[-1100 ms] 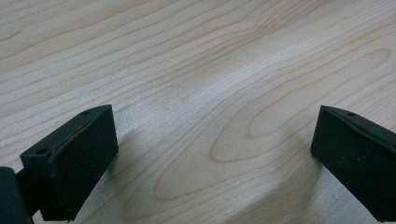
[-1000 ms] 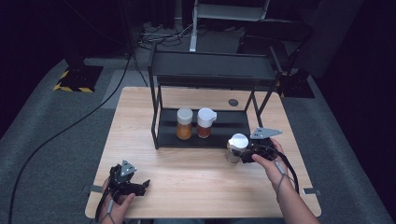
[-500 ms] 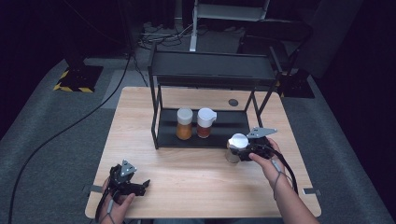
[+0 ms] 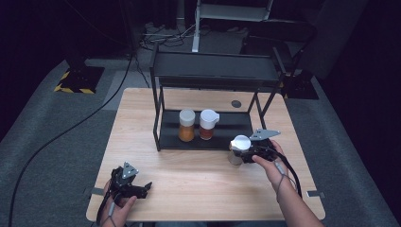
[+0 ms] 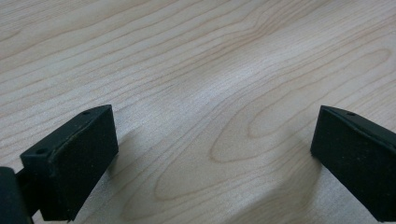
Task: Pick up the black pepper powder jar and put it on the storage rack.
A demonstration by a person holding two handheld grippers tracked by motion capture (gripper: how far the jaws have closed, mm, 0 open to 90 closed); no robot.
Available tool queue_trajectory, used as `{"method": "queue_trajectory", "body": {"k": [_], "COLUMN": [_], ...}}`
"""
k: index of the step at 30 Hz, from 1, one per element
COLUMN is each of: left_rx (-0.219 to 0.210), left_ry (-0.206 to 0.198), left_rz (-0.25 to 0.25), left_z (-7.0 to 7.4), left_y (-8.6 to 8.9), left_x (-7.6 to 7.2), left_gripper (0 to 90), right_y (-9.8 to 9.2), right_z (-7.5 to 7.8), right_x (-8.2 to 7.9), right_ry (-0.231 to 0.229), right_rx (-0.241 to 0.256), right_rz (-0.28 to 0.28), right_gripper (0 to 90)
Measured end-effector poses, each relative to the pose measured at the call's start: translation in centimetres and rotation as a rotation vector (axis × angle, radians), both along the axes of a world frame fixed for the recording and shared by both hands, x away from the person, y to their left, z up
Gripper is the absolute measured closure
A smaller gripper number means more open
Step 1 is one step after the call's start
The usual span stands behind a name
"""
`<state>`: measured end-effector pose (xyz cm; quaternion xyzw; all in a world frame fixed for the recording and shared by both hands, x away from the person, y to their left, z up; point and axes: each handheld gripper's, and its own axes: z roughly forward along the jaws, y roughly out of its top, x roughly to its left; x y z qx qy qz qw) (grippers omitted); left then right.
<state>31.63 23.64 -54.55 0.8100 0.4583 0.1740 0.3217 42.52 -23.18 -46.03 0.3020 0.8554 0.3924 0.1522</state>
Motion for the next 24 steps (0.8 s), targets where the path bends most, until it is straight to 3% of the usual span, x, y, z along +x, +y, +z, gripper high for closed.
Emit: {"method": "queue_trajectory", "body": {"k": [11,24], "left_rx": [-0.001,-0.001], "left_ry": [-0.001,-0.001], "left_rz": [-0.003,-0.002], "left_z": [0.0,0.0], "left_y": [0.0,0.0], "left_x": [-0.1,-0.1], "left_gripper": [0.3,0.3], "right_y": [0.1,0.6], "right_z": [0.3,3.4], "right_x": [0.0,0.1], "right_ry": [0.015,-0.002], "right_rx": [0.019,0.021], "right_rz": [0.005,0.006], "right_gripper": [30.0,30.1]}}
